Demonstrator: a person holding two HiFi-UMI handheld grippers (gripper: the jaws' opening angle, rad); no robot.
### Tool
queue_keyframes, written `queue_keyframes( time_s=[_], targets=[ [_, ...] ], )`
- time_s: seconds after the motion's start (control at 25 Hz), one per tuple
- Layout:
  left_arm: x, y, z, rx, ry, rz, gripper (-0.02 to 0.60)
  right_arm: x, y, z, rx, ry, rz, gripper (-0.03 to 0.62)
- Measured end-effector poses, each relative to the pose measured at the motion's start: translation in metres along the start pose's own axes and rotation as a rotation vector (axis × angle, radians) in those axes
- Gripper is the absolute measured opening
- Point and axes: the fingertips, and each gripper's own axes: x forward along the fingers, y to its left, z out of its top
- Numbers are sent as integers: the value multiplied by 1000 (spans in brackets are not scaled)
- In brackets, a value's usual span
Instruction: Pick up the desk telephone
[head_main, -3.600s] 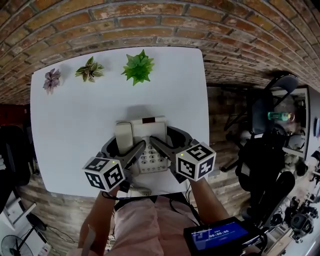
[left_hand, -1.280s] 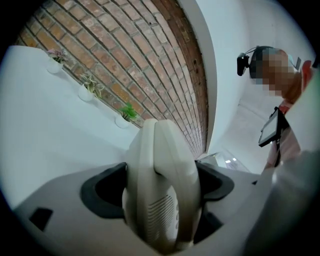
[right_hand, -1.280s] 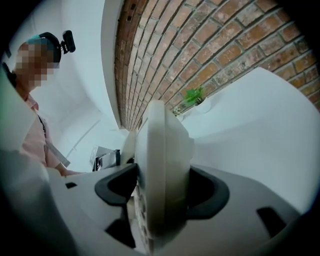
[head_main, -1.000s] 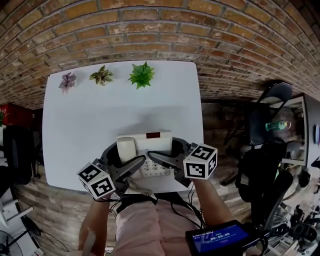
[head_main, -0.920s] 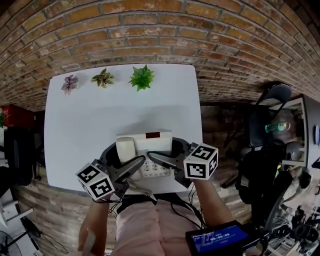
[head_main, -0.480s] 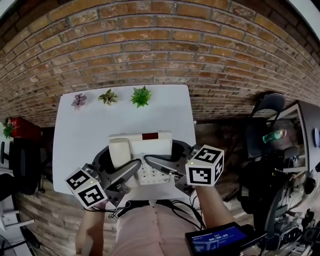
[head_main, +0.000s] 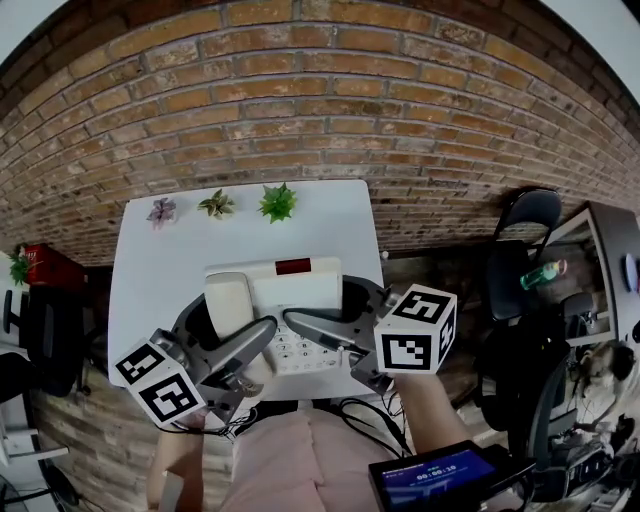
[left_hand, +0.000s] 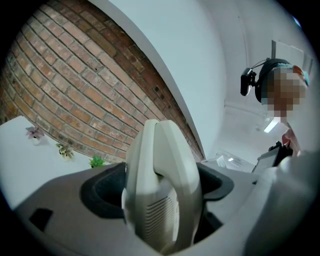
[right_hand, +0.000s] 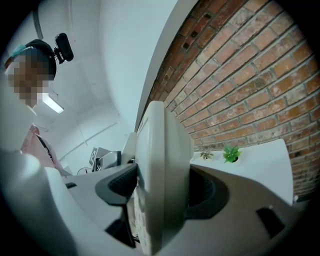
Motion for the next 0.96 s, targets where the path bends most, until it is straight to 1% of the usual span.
queue_keyframes(
  time_s=[0.16,0.72,0.96],
  targets=[
    [-3,-5,-5,-9,-1,9,440,-4,5,-4,-3,8,2,295],
    [-9,-18,-10,4,-6,24,439,-14,14,-11,2,-4,16,295],
    [-10,-21,-15,-9,-3,27,440,-17,16,-15,-5,4,13,295]
  ],
)
